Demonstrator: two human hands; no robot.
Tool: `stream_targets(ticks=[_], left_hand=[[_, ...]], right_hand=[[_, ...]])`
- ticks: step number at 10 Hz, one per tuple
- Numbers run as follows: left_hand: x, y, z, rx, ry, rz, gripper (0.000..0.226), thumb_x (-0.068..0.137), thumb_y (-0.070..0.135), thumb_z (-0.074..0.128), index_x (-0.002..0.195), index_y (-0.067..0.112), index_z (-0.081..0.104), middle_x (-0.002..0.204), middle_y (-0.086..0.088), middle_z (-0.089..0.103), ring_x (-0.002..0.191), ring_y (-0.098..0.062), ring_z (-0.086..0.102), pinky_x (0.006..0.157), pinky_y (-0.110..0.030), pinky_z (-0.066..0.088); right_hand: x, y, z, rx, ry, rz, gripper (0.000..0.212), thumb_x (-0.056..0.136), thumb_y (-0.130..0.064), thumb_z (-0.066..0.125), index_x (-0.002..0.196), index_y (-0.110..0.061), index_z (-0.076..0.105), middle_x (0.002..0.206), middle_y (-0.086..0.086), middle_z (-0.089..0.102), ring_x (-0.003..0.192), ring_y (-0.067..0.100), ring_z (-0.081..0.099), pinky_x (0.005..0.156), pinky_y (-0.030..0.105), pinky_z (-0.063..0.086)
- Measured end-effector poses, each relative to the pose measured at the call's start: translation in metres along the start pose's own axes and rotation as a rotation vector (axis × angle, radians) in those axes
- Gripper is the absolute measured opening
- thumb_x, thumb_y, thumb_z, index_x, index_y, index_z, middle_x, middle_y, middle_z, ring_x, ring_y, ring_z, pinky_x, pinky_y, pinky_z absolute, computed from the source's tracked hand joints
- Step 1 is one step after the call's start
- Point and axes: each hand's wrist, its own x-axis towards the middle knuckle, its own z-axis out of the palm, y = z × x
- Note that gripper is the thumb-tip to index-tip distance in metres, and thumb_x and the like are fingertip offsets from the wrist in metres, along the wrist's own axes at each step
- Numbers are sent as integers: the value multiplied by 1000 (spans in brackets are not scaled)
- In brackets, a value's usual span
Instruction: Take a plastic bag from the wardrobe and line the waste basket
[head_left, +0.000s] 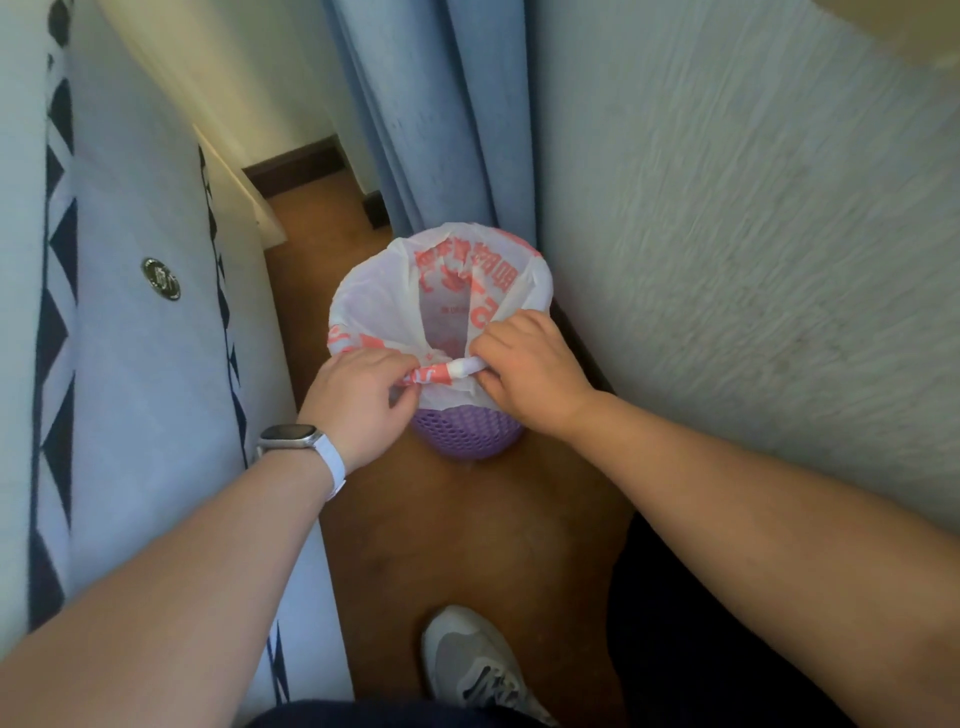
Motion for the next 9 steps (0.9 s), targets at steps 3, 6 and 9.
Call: stream_targets(ticks=[3, 6, 9], left_hand=[[-16, -9, 19, -42, -129, -19, 19, 88, 32, 55, 95, 24, 70, 91, 2, 72, 84, -23, 64, 71, -29, 45], [-27, 2, 14, -119, -198, -57, 22, 87, 38, 51, 100, 29, 68, 100, 8, 70, 90, -17, 61, 76, -31, 46], [-38, 46, -96, -83, -214, -179, 40, 93, 35, 54, 131, 23, 57, 134, 2, 58, 123, -23, 52, 104, -42, 39]], right_hand=[[-8, -2, 14, -48, -136, -59, 12, 83, -22, 66, 91, -12, 67, 86, 8, 64, 86, 33, 58, 85, 42, 42], [-24, -7, 19, -9, -296, 2, 30, 82, -41, 59, 106, -23, 62, 103, -5, 64, 99, 19, 56, 97, 35, 38], [-2, -49, -99, 1, -384, 73, 44, 88, -40, 55, 125, -16, 60, 122, 4, 64, 112, 27, 57, 100, 40, 42]])
